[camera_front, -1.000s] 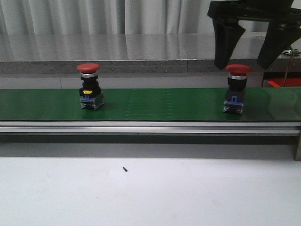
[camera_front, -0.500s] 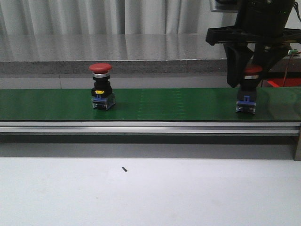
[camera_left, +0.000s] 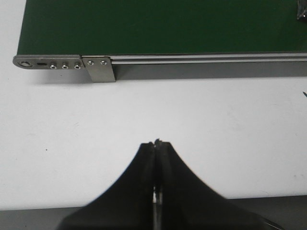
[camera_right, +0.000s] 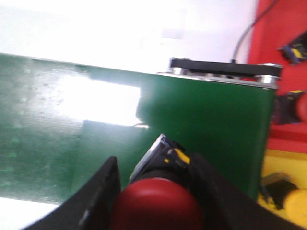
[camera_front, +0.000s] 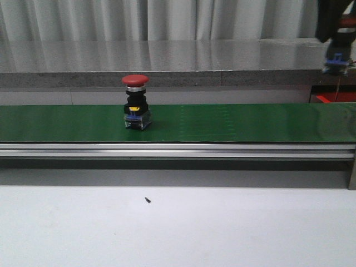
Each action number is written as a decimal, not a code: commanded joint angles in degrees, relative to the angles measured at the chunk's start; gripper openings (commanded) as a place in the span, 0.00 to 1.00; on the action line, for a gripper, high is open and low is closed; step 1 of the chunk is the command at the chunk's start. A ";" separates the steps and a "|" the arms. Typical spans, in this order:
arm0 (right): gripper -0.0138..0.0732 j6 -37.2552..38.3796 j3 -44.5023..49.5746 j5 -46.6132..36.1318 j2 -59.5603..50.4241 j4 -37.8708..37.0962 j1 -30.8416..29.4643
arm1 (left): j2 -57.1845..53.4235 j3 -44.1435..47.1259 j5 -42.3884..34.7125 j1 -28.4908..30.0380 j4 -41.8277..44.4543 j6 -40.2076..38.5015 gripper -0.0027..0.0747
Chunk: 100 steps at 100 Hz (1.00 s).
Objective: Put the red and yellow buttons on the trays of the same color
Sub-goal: 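Carry the red button into the red tray and open the right gripper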
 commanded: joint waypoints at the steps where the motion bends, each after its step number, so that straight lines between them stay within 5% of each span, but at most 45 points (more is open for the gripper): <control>1: 0.41 -0.46 -2.14 -0.74 -3.90 -1.40 -3.73 | -0.24 -1.49 -2.78 -0.37 -0.92 -0.02 0.01; 60: 0.41 -0.95 -2.14 -5.47 -2.62 0.73 -27.89 | -0.24 -1.49 -2.78 -0.37 -0.92 -0.02 0.01; 100: 0.41 -3.07 -2.14 -15.77 8.69 6.13 -30.11 | -0.24 -1.49 -2.78 -0.37 -0.92 -0.02 0.01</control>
